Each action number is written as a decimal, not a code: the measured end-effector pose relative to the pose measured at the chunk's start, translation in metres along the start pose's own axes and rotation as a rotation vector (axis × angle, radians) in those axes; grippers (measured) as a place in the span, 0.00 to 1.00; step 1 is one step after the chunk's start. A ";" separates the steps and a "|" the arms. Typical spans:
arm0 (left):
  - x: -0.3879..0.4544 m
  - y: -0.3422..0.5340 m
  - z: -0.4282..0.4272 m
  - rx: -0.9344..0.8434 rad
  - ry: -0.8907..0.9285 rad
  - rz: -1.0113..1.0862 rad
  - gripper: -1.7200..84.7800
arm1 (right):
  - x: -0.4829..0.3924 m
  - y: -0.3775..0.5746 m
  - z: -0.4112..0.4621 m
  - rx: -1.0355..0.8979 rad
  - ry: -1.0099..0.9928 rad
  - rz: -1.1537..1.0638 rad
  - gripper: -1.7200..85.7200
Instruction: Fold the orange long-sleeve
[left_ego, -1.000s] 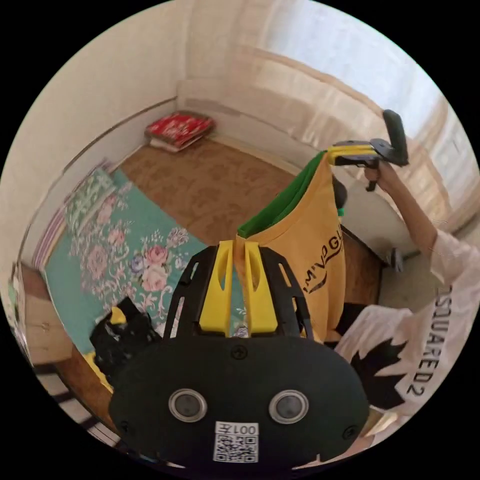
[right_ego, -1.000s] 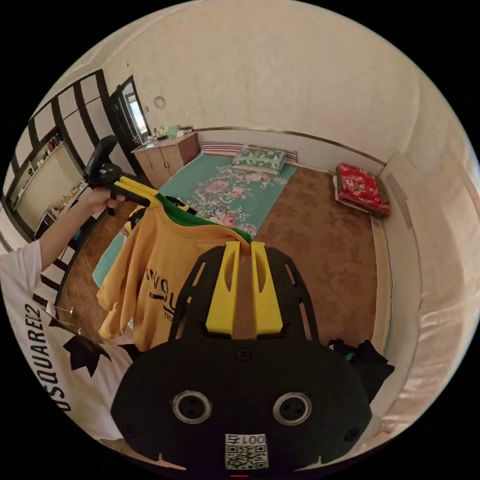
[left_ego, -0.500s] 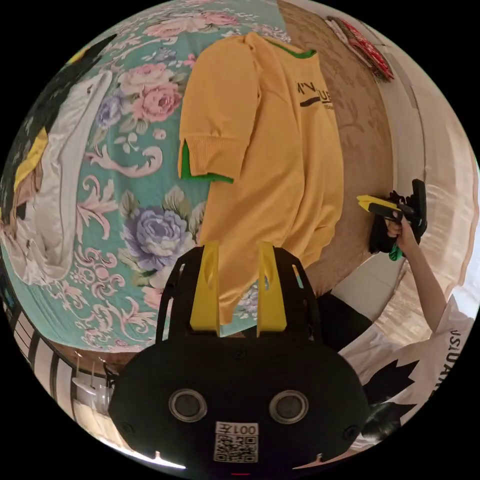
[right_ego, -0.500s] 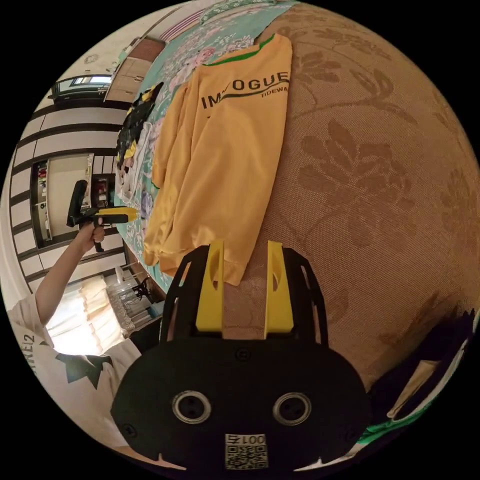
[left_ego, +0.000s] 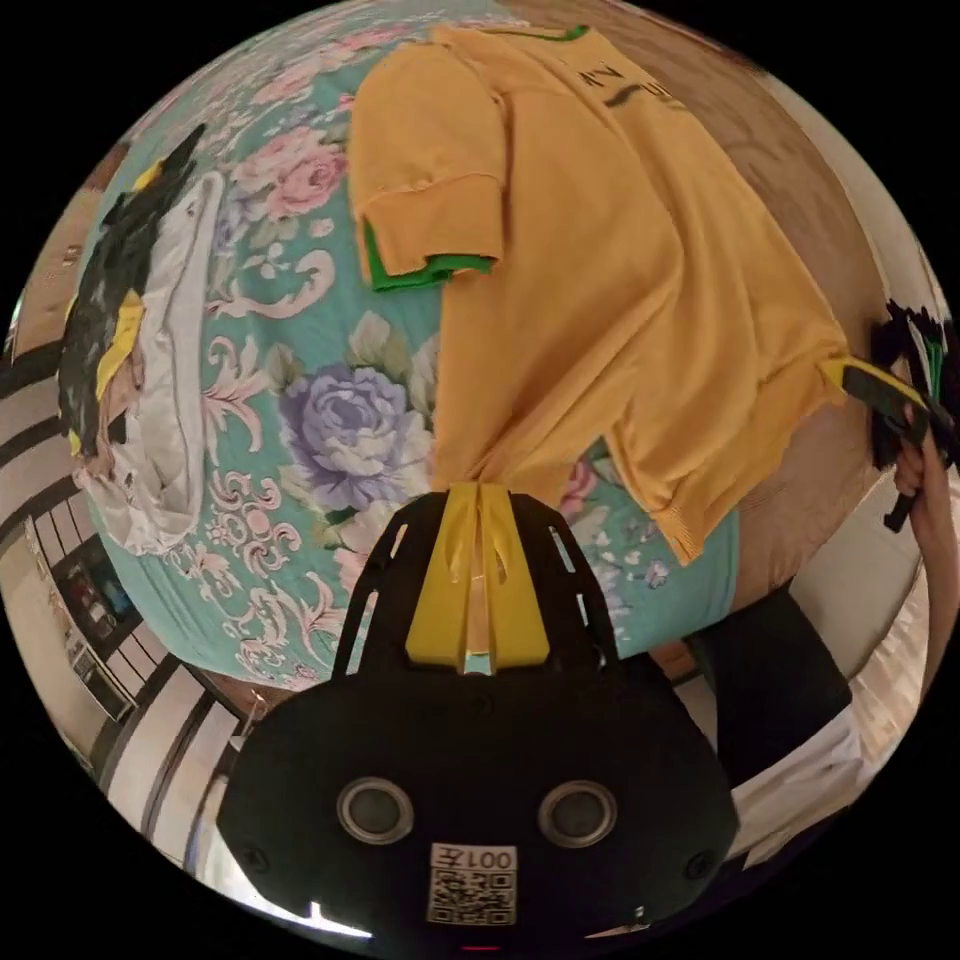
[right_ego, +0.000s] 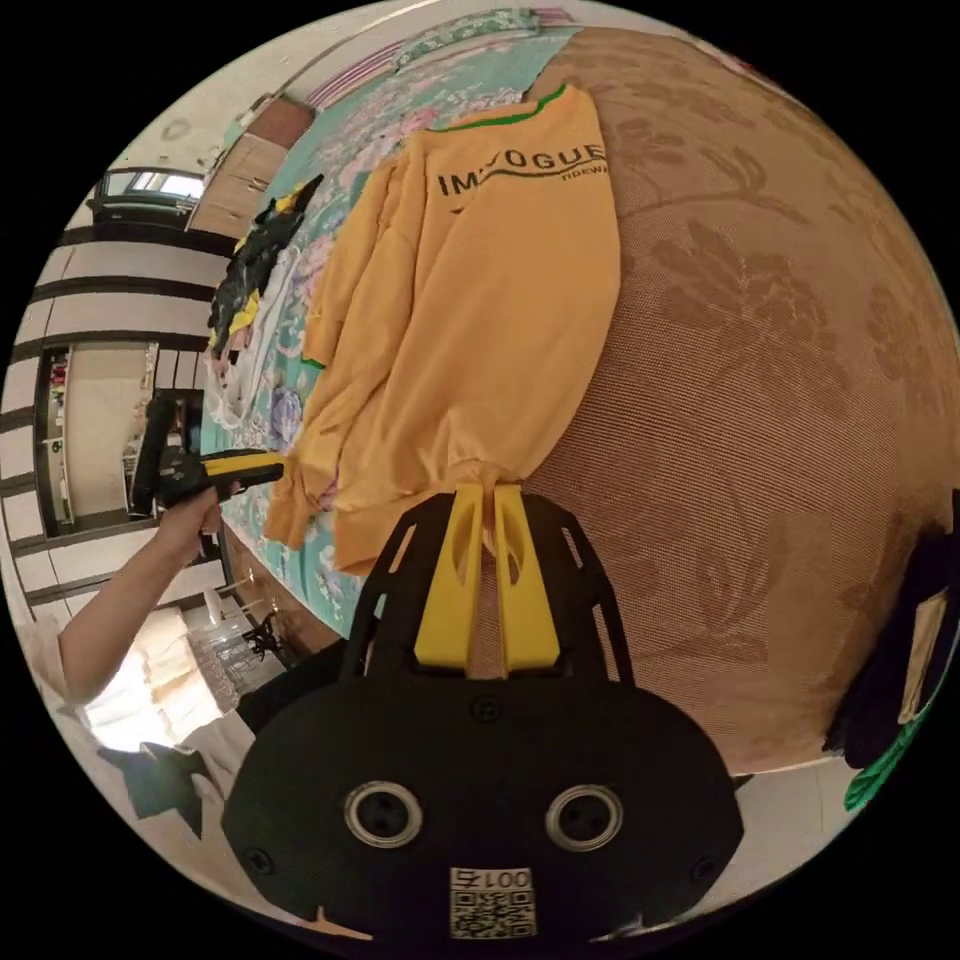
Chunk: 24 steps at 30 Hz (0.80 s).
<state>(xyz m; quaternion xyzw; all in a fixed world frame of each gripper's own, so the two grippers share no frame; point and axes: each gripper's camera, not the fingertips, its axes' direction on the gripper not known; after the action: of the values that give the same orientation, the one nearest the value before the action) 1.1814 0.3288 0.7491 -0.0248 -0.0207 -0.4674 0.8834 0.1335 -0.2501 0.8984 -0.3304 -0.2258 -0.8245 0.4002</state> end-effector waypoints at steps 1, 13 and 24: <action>-0.025 0.002 -0.006 0.040 -0.027 -0.061 0.01 | 0.002 0.001 -0.011 0.028 -0.028 0.005 0.04; -0.046 0.043 -0.021 0.334 0.126 0.117 0.17 | -0.018 -0.047 -0.068 0.303 -0.391 -0.018 0.03; -0.001 0.057 0.044 0.382 0.169 0.131 0.03 | 0.003 -0.060 -0.058 0.441 -0.409 -0.082 0.04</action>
<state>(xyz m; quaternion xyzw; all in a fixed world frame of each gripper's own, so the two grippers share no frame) 1.2277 0.3647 0.7919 0.1810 -0.0332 -0.3971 0.8992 0.0627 -0.2540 0.8542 -0.3854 -0.4886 -0.6873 0.3746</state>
